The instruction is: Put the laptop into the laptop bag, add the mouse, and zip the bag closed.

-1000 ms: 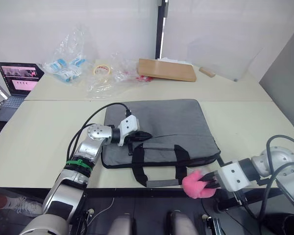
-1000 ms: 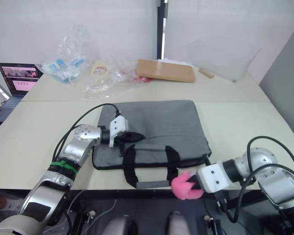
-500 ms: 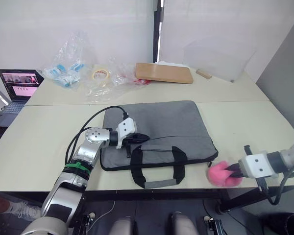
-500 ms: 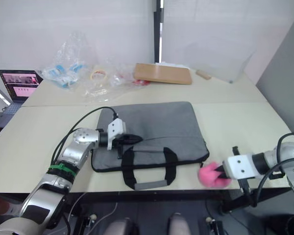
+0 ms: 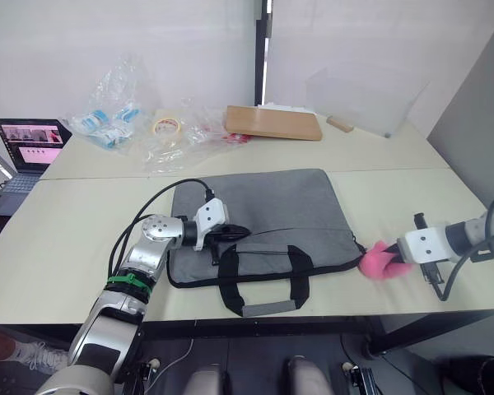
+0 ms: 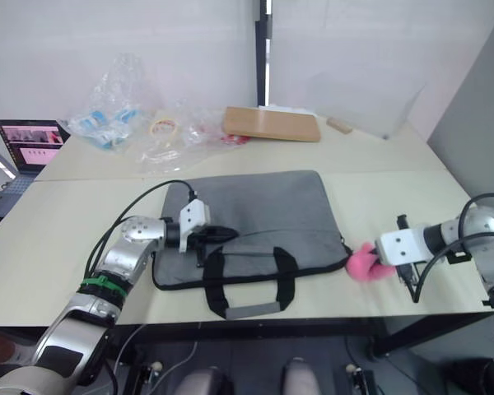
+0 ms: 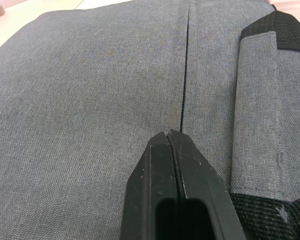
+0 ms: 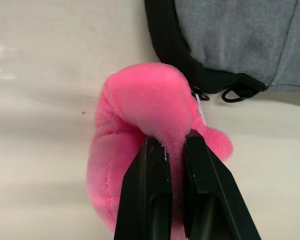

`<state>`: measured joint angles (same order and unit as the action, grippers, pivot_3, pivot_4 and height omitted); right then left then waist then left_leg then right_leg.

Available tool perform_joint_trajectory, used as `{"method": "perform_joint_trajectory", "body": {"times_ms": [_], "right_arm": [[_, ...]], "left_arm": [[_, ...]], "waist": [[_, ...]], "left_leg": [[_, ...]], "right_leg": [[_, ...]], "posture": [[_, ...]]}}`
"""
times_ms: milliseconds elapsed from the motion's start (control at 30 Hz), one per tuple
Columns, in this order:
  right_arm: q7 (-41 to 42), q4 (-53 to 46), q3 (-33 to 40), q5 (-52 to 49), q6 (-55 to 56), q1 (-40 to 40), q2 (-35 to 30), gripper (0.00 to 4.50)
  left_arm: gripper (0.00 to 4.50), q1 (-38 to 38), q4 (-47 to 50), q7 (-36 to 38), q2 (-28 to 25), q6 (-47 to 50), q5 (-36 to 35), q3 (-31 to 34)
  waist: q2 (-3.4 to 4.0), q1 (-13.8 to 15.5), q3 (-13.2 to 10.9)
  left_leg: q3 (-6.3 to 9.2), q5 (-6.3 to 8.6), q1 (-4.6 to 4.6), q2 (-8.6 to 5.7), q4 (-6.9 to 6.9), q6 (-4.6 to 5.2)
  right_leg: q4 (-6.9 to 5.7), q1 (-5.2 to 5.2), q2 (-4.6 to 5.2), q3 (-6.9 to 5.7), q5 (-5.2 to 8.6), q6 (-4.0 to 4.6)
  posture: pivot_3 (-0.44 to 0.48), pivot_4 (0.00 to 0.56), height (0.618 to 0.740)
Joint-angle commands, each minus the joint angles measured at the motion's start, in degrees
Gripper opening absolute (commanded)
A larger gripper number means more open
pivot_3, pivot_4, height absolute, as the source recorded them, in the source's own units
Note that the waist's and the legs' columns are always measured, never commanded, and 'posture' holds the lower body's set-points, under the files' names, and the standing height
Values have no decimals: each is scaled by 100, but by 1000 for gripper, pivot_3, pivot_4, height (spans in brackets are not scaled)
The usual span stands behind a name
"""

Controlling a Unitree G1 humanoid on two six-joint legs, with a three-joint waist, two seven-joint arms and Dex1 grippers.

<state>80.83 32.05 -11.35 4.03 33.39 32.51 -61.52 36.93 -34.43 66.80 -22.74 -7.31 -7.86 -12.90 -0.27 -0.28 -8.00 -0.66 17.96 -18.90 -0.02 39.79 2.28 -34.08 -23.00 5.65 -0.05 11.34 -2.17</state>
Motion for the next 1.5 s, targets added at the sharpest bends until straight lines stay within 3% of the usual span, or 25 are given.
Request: {"method": "perform_joint_trajectory", "body": {"times_ms": [33,200,367,533,633,800,967,1067,1133,1333,1500], "right_arm": [[-374,611,-58,488,296,523,-43,35],[-460,952,-245,659,638,959,85,35],[163,665,-185,24,466,662,89,35],[673,268,87,-746,-11,334,-25,1788],[992,-264,552,-1590,-906,-39,-204,2922],[294,-1003,1574,-2458,-2688,-511,-433,4472],[-516,-1884,2707,-3115,-4906,-1571,-638,4472],[-1330,-2398,3605,-3932,-7010,-2319,-396,4472],[-1751,-2682,4001,-4233,-7820,-2692,-174,4472],[-3095,-3410,4360,-4490,-9019,-3253,779,4472],[-3476,-3599,4256,-4535,-9138,-3279,1283,4472]], "left_arm": [[0,-468,-429,152,-92,262,426,-359],[0,-520,-363,178,-116,278,417,-332],[0,-522,-346,182,-117,290,421,-322],[0,-507,-359,182,-108,294,421,-324],[0,-481,-385,183,-97,291,423,-324],[0,-450,-393,180,-61,299,422,-329],[0,-400,-457,189,4,279,430,-345],[0,-362,-516,197,50,252,445,-353],[0,-340,-554,204,72,236,452,-355],[0,-298,-595,236,88,214,448,-353],[0,-317,-577,249,64,197,444,-342]], "waist": [[1,-23,1],[8,-44,5],[13,-44,10],[16,-43,11],[12,-41,9],[4,-29,4],[-1,36,5],[-4,74,6],[-4,85,6],[-4,79,7],[-2,77,10]], "left_leg": [[-3,0,2,-1,0,0],[-11,0,7,-4,-1,0],[-21,3,16,-3,-8,5],[-24,6,27,4,-14,9],[-31,6,37,6,-21,10],[-41,6,47,0,-58,9],[-43,7,43,-2,-71,7],[-49,8,28,-5,-81,6],[-51,8,13,-4,-80,6],[-56,8,6,-8,-78,6],[-58,8,3,-13,-78,6]], "right_leg": [[0,0,1,4,0,0],[0,0,6,18,-2,-3],[1,1,7,33,-3,-5],[1,2,7,39,-3,-5],[1,3,9,45,-2,-5],[2,2,33,48,-2,-6],[4,-1,38,43,2,-12],[5,0,39,48,7,-21],[6,-4,39,49,8,-21],[6,-5,37,53,41,-77],[6,-8,37,56,47,-89]], "posture": [[0,150,740],[0,150,740],[0,150,740],[0,150,740],[0,150,740],[0,150,740],[0,150,740],[0,150,740],[0,150,740],[0,150,740],[0,150,740]]}}
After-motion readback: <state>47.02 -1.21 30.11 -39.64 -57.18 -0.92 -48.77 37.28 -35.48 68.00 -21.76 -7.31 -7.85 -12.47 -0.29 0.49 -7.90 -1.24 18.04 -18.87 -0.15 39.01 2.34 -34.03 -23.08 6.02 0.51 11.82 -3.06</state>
